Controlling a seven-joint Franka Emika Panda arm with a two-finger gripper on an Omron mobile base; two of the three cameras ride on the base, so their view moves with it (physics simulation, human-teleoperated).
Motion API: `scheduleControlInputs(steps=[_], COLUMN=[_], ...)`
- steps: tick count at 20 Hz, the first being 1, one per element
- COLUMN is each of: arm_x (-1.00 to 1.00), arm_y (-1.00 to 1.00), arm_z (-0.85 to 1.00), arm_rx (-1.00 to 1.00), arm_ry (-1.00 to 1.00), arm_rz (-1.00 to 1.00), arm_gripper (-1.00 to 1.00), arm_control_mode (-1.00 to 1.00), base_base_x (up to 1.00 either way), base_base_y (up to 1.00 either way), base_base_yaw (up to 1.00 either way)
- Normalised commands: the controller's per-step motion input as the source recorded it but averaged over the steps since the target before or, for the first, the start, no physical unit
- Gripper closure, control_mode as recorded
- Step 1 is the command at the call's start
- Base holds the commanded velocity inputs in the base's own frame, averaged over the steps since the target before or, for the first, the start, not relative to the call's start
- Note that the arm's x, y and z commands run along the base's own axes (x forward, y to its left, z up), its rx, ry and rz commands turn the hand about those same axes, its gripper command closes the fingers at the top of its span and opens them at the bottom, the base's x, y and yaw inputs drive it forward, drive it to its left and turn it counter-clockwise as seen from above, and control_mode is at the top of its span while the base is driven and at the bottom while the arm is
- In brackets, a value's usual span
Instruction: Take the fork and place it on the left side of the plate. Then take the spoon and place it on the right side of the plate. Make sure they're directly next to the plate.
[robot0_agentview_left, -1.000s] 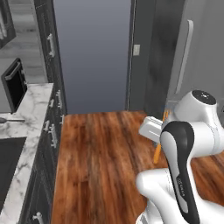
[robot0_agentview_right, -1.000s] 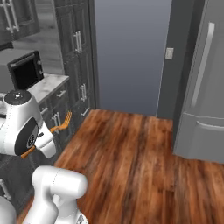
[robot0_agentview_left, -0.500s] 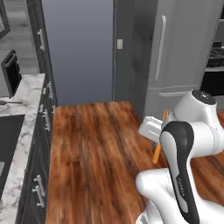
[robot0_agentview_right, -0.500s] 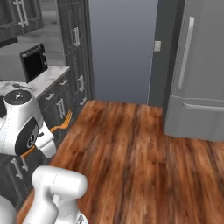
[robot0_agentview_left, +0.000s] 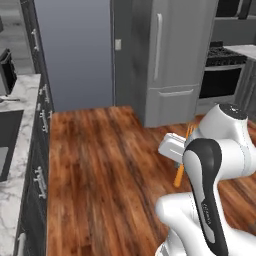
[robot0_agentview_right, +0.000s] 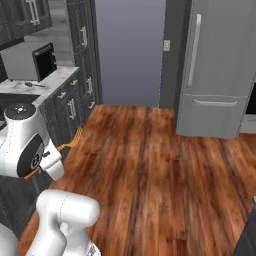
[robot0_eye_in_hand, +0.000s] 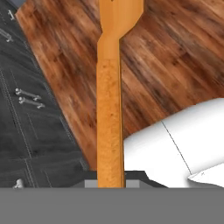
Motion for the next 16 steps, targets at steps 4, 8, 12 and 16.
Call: scheduleControlInputs(steps=[4, 8, 12, 16], arm_x=[0.0, 0.0, 0.0, 0.0], arm_y=[0.0, 0.0, 0.0, 0.0], arm_z=[0.0, 0.0, 0.0, 0.0], arm_rx=[0.0, 0.0, 0.0, 0.0], arm_ry=[0.0, 0.0, 0.0, 0.0], arm_rz=[0.0, 0.0, 0.0, 0.0], arm_gripper=[1.0, 1.0, 1.0, 1.0], arm_control_mode=[1.0, 1.0, 1.0, 1.0], base_base_x=[-1.0, -1.0, -0.98, -0.8], base_base_y=[-0.1, -0.14, -0.3, -0.75], base_base_yaw=[-0.17, -0.17, -0.16, -0.14])
